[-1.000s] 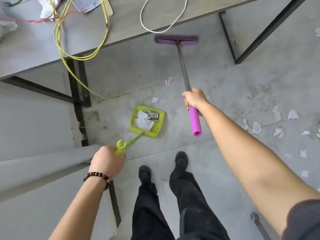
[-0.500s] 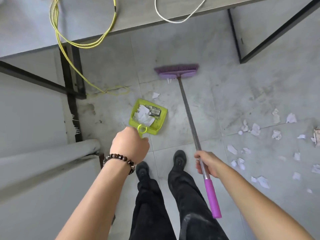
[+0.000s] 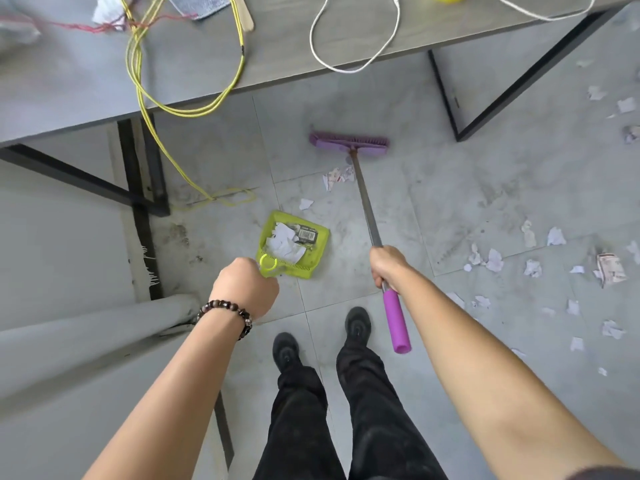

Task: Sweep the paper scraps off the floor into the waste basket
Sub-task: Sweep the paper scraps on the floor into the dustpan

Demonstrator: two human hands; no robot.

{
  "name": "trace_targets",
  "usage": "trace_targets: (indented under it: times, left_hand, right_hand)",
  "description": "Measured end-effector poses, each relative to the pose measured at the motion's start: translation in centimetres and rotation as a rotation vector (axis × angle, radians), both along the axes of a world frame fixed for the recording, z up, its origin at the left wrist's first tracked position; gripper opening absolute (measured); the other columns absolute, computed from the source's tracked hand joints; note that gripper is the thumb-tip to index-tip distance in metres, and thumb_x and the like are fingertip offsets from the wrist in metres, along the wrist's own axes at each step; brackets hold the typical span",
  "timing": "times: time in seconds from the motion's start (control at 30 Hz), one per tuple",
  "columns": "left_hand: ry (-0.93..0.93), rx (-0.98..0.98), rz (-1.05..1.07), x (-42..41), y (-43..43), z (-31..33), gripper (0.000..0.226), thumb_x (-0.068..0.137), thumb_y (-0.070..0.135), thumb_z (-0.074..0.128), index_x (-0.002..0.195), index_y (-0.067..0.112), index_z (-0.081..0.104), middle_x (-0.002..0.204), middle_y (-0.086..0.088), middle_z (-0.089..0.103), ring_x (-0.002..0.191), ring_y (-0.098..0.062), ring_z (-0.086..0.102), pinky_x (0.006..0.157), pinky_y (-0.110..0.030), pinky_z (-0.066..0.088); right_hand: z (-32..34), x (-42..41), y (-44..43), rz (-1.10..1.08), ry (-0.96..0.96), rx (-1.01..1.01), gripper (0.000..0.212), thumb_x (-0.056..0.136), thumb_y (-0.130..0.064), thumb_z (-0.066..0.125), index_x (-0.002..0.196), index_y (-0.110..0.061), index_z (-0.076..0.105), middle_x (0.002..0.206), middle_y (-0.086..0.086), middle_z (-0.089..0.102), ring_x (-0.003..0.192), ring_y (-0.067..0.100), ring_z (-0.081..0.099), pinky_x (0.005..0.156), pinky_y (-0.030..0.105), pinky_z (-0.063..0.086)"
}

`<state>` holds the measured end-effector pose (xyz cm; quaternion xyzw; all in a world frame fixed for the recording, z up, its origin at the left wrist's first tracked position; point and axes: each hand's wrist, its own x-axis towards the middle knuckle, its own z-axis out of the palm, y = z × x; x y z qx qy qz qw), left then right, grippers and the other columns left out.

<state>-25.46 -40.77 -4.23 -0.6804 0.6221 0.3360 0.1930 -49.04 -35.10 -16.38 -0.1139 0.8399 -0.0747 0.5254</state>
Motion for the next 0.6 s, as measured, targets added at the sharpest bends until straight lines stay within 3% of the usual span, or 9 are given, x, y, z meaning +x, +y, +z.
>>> trace_targets:
  times: [0.13,0.3,0.43,0.6]
  left_hand:
    - [0.035,0.036,0.049,1.3,-1.6,0.0,0.022,0.083,0.011,0.051,0.062,0.009,0.047,0.056,-0.006,0.048,0.047,-0.023,0.045,0.048,-0.022,0.037]
    - [0.052,0.055,0.045,2.1,-2.3,1.2,0.019,0.079,0.005,0.048,0.060,0.006,0.044,0.055,-0.009,0.049,0.046,-0.022,0.046,0.046,-0.020,0.035]
    - [0.054,0.074,0.010,3.5,-1.9,2.4,0.024,0.084,0.010,0.049,0.061,0.005,0.047,0.056,-0.011,0.053,0.048,-0.023,0.052,0.046,-0.022,0.038]
    - [-0.003,0.126,-0.142,7.2,-0.6,3.9,0.021,0.084,0.009,0.046,0.063,0.005,0.050,0.053,-0.008,0.054,0.044,-0.022,0.052,0.041,-0.020,0.039]
  right_hand:
    - [4.5,4.1,3.9,0.067,-0.082,0.100,0.024,0.083,0.004,0.036,0.068,0.002,0.054,0.046,0.015,0.048,0.038,0.023,0.046,0.047,0.025,0.041]
    - [10.6,6.4,11.4,-0.103,-0.277,0.195,0.024,0.096,-0.017,0.041,0.074,-0.010,0.049,0.046,0.005,0.036,0.031,0.013,0.030,0.039,0.018,0.025]
    - [15.8,3.9,12.6,-0.404,-0.502,0.160,0.028,0.103,-0.031,0.040,0.078,-0.019,0.041,0.040,-0.007,0.026,0.025,0.002,0.025,0.027,0.009,0.019]
    - [19.1,5.0,12.3,-0.432,-0.481,0.073,0.026,0.103,-0.032,0.040,0.081,-0.018,0.040,0.041,-0.008,0.028,0.025,0.000,0.026,0.026,0.009,0.021]
